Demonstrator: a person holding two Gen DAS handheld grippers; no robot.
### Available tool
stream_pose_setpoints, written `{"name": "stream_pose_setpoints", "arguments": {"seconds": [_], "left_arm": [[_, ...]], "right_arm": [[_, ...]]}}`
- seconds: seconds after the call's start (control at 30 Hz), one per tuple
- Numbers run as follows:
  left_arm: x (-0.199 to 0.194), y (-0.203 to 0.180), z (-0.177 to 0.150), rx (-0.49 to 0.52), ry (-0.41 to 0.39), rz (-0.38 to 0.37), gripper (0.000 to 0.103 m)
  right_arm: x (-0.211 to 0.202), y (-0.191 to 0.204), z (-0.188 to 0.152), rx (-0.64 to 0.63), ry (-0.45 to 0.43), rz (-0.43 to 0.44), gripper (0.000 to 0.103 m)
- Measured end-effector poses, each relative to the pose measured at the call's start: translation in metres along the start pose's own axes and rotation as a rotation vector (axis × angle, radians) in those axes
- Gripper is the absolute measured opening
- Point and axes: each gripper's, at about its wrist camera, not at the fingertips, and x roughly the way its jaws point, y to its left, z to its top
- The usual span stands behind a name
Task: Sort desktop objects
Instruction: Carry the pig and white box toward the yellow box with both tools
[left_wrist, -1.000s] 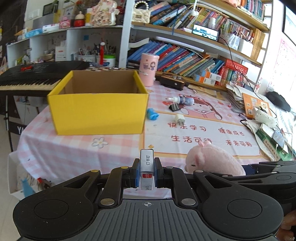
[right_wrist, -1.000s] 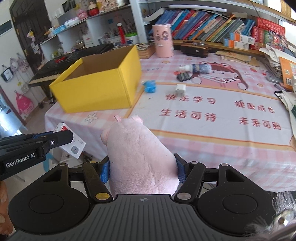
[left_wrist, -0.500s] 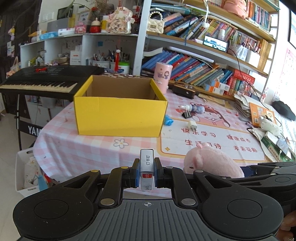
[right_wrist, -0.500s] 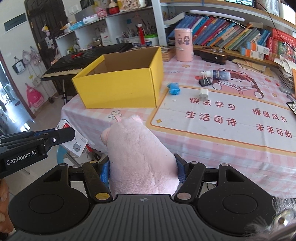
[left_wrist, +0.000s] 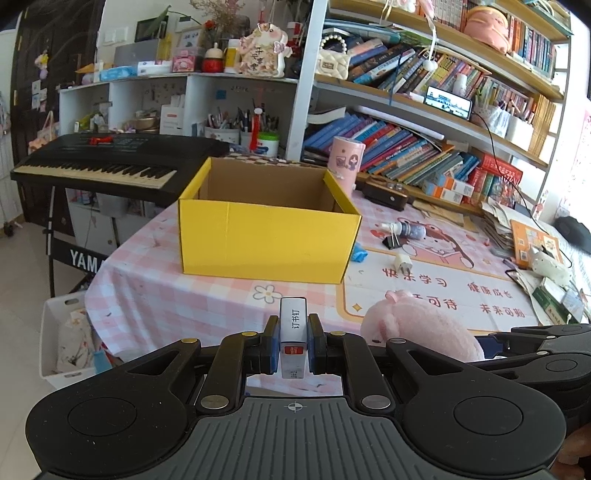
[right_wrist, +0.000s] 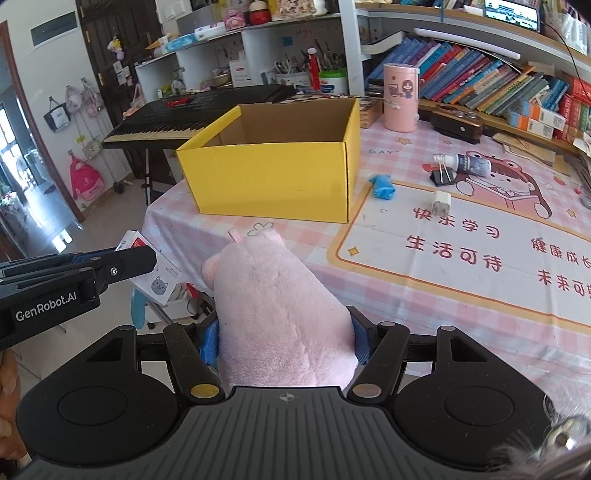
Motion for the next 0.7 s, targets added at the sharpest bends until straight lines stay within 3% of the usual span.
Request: {"name": "stream_pose_setpoints", "arguments": {"seconds": [0.4, 0.7], "left_arm": [[0.018, 0.006, 0.008, -0.032, 0.009, 0.016, 0.013], [0.040, 0.014, 0.044, -0.045, -0.043, 0.060, 0.013]], "right_arm": [[0.023, -0.004, 0.017, -0.030, 0.025, 0.020, 0.063], [0.044, -0.017, 0.067, -0.072, -0.038, 0.059, 0.063]]}}
